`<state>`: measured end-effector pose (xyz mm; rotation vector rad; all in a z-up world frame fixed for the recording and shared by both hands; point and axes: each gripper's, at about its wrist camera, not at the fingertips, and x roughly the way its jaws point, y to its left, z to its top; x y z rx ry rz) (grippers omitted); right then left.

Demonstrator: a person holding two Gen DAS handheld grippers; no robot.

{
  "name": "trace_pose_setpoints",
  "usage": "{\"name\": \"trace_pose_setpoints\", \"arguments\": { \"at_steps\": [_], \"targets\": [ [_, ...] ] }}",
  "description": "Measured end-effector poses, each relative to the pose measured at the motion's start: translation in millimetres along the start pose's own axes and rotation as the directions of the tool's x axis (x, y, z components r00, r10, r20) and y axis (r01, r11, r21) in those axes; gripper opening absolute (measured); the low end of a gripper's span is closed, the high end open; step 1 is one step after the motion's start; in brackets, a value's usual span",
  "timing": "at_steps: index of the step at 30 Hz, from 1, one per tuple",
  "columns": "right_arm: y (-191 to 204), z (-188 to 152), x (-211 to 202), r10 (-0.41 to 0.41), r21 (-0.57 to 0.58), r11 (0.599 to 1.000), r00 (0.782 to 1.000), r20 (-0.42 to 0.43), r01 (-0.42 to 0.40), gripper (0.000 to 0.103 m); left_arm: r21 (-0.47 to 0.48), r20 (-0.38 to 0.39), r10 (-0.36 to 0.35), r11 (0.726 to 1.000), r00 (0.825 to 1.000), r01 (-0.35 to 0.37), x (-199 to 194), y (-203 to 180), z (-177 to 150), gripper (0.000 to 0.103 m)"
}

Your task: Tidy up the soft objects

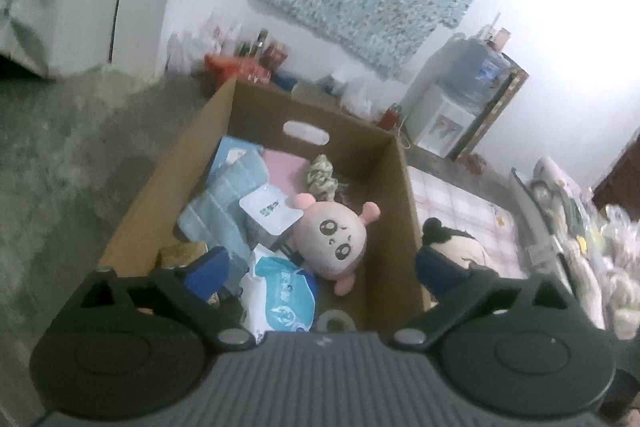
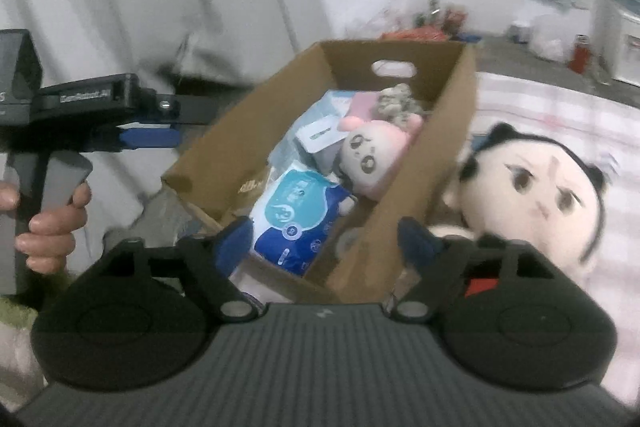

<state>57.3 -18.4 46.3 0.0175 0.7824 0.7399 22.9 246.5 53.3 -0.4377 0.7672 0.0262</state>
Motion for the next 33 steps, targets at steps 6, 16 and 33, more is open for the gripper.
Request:
{"name": "trace_pose_setpoints", "arguments": {
  "at_steps": [6,16,33],
  "targets": [
    [3.6,-37.2,-32.4,-0.108,0.047,0.993,0.991,0.077,0.104,0.098,0.109,0.038,0.058,0.992,0.998,-0.062,-30.9,-30.0,-15.4,0.103],
    [12.3,-54.9,-52.0,-0.273,-0.010,0.961,0.955,0.119,0.276,0.102,0.164,0.017,0.139,0.976,0.990,-0.140,-51.4,-58.9,-50.2,0.103],
    [31.1,-58.7,-72.2,-0.455,0.016,0.887,0.866,0.210,0.462,0.102,0.351,0.055,0.237,0.905,0.970,-0.241,-51.9,-89.3,-84.0,0.103]
  ]
}}
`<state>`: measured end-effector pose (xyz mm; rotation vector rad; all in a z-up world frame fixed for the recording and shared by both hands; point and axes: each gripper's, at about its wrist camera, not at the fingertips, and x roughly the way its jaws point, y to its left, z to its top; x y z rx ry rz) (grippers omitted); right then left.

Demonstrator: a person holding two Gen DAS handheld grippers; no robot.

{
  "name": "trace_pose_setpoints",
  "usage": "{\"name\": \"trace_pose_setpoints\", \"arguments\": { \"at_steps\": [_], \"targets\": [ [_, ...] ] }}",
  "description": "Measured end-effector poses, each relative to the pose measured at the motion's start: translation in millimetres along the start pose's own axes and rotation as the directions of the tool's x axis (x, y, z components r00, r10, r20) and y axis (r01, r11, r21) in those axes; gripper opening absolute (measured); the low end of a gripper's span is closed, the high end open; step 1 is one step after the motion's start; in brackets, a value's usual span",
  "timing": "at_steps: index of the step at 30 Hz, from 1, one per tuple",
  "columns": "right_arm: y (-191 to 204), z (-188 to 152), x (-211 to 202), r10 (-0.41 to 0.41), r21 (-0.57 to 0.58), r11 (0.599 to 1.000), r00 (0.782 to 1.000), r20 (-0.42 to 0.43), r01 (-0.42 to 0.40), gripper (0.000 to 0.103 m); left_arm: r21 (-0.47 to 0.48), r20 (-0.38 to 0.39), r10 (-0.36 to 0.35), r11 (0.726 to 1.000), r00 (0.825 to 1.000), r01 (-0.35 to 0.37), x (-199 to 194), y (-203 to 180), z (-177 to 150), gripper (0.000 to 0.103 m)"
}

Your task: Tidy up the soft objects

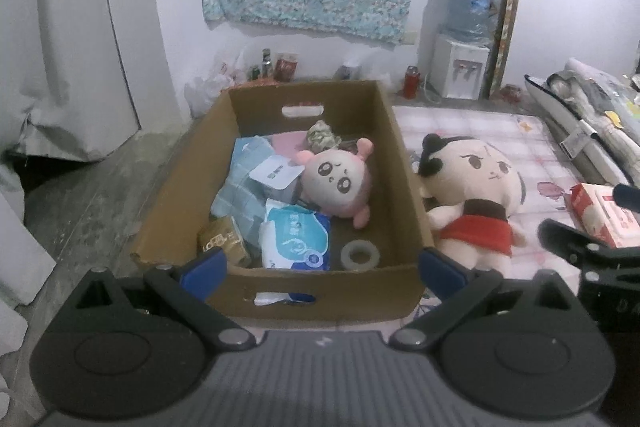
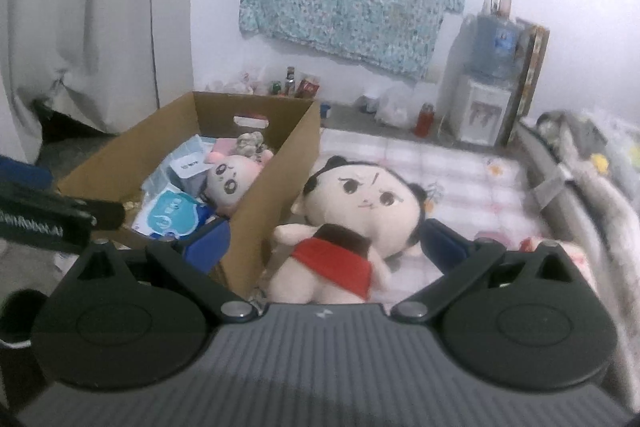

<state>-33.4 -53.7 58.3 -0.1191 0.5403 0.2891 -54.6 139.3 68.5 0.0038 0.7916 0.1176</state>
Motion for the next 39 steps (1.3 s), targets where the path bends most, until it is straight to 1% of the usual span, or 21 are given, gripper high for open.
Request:
{"name": "trace_pose_setpoints", "arguments": {
  "at_steps": [5,8,12,16,18,21,24,28,39],
  "targets": [
    [1.9,0.6,6.1,0.035,0.081,0.996,0.998,-0.056,-0.031,0.102,0.026,0.031,0.001,1.000,1.000,-0.002,-1.5,-0.6,-1.5,0.103],
    [5.3,0.1,11.0,0.065,0.120,0.991,0.994,-0.083,-0.055,0.102,0.027,0.029,-0.003,1.000,1.000,0.002,-1.0,1.4,-1.7,0.103],
    [7.9,-0.9,15.9,0.115,0.205,0.974,0.989,-0.095,-0.093,0.102,-0.027,0.008,0.007,1.000,1.000,-0.007,1.5,15.0,-0.8,0.102],
    [16.2,-3.1,25.9,0.190,0.282,0.947,0.976,-0.111,-0.152,0.102,-0.041,-0.036,0.036,0.998,0.999,-0.038,3.1,26.1,0.0,0.103],
    [21.5,-4.2,32.6,0.212,0.290,0.942,0.968,-0.133,-0.167,0.102,-0.040,-0.061,0.067,0.997,0.996,-0.069,5.2,31.0,-0.3,0.103],
    [32.2,-5.5,43.2,0.236,0.292,0.939,0.958,-0.166,-0.181,0.102,-0.045,-0.093,0.088,0.995,0.992,-0.093,9.3,39.2,-0.9,0.103],
    [41.3,-5.3,52.7,0.231,0.281,0.944,0.954,-0.191,-0.172,0.102,-0.048,-0.113,0.099,0.993,0.989,-0.105,12.0,44.6,-0.3,0.103],
    [46.8,-4.4,65.6,0.215,0.278,0.949,0.951,-0.223,-0.149,0.102,-0.023,-0.136,0.119,0.992,0.983,-0.123,17.2,45.3,0.8,0.103],
    [48.4,-7.2,81.3,0.197,0.269,0.956,0.941,-0.276,-0.122,0.102,-0.013,-0.174,0.119,0.992,0.977,-0.124,32.2,48.9,2.9,0.103]
  ]
}}
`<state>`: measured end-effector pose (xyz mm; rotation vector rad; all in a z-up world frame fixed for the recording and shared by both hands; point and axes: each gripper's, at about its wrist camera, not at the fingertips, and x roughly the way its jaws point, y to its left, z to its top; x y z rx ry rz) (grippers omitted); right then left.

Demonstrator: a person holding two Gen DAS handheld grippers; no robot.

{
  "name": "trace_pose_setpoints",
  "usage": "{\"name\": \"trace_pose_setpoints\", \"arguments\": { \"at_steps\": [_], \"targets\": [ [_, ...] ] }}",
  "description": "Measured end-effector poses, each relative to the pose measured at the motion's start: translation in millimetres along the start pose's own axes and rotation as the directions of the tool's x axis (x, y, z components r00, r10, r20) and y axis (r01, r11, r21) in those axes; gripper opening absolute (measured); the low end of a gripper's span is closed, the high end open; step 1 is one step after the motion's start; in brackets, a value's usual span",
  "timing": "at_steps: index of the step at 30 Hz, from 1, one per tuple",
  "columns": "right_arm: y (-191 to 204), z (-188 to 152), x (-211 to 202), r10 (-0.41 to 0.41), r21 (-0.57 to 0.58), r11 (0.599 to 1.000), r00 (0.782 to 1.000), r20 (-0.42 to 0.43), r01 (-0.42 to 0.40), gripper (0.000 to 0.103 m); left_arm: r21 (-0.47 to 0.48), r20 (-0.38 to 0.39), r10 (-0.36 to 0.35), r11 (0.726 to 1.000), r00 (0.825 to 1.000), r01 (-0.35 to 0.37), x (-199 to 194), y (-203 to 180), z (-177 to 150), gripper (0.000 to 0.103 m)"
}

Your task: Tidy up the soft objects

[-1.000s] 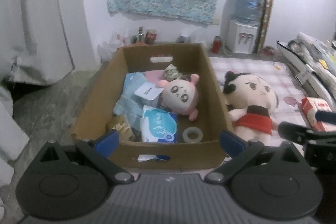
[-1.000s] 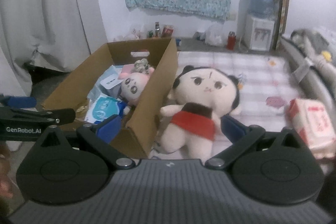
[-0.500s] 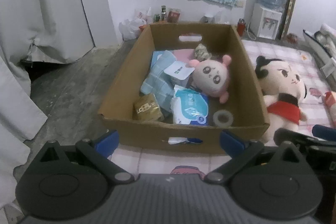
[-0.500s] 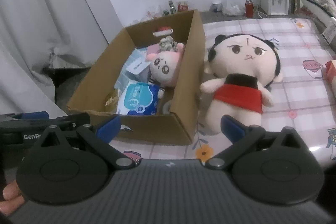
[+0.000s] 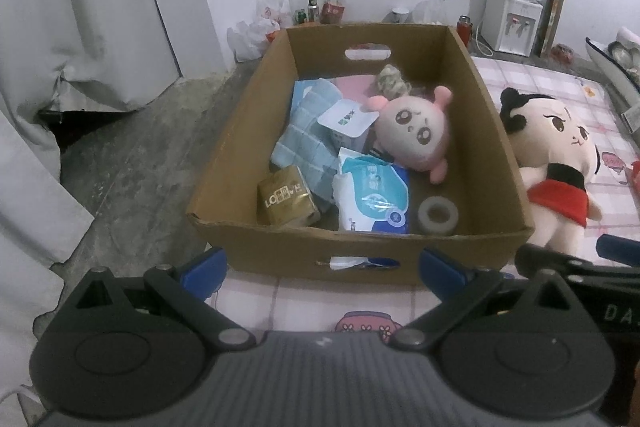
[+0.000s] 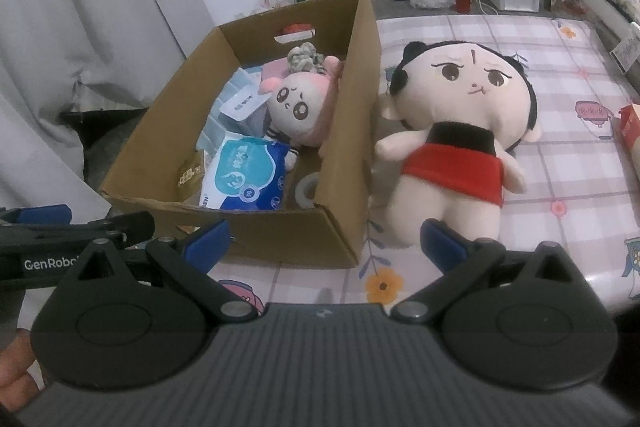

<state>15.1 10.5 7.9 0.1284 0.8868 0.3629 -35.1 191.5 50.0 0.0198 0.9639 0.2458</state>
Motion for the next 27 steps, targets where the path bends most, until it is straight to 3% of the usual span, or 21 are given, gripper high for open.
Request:
{"name": "trace_pose_setpoints", "arguments": {
  "at_steps": [27],
  "targets": [
    [-0.8,0.5,5.3,-0.023,-0.015,1.000,1.000,-0.012,0.023,0.102,0.005,-0.028,-0.005,1.000,1.000,0.005,9.5,0.9,-1.0,0.103]
  ]
}}
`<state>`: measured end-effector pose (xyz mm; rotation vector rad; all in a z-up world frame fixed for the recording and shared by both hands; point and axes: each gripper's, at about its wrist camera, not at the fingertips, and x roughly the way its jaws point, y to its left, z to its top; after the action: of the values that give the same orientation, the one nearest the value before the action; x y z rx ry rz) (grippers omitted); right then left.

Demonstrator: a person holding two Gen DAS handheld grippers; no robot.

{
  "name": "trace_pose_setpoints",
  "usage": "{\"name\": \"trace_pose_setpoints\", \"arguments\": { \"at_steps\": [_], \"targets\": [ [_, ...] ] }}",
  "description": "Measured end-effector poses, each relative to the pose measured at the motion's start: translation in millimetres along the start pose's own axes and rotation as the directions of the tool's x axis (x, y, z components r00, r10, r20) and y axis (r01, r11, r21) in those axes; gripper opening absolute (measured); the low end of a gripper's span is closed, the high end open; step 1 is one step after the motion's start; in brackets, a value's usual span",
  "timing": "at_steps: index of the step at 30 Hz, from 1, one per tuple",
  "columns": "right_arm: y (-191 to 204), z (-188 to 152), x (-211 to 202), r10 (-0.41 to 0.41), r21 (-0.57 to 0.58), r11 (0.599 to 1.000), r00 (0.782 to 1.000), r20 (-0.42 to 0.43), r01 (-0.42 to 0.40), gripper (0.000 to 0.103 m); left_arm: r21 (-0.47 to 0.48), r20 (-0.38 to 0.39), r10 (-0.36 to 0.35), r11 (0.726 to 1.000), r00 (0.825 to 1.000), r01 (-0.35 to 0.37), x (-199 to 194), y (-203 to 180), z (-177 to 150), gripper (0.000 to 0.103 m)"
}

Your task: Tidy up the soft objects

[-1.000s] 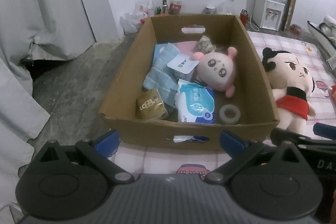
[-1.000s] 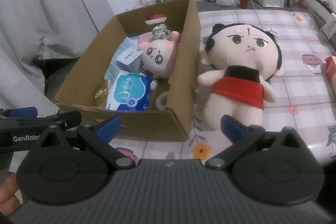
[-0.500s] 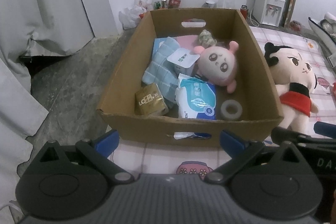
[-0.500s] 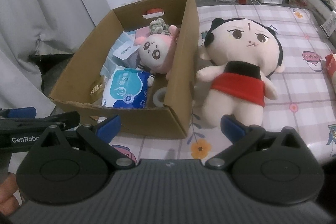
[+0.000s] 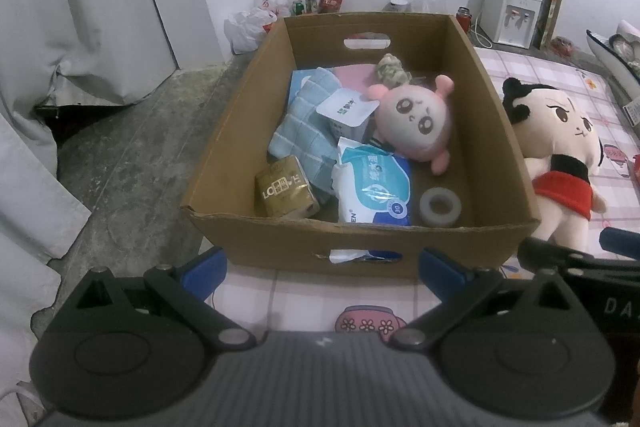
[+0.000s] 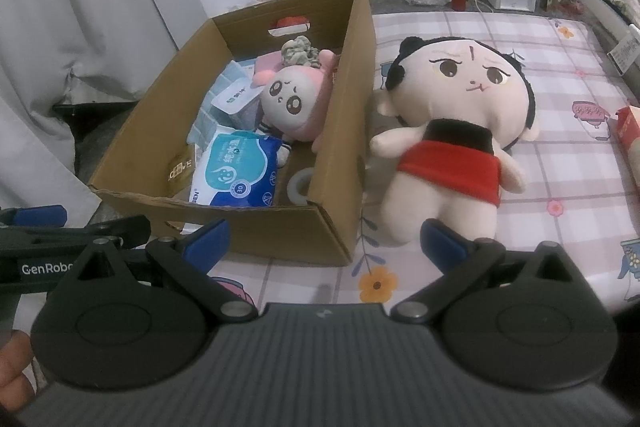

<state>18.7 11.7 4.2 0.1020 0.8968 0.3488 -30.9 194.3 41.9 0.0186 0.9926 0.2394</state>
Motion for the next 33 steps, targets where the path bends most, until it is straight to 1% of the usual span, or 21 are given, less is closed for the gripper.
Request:
{"name": "trace_pose_setpoints", "arguments": {
  "at_steps": [33],
  "targets": [
    [-0.3,0.2,-2.1,-0.002,0.000,1.000,1.000,0.002,0.002,0.102,0.004,-0.003,-0.006,1.000,1.000,0.006,0.0,-3.0,0.2,0.103]
  ]
}}
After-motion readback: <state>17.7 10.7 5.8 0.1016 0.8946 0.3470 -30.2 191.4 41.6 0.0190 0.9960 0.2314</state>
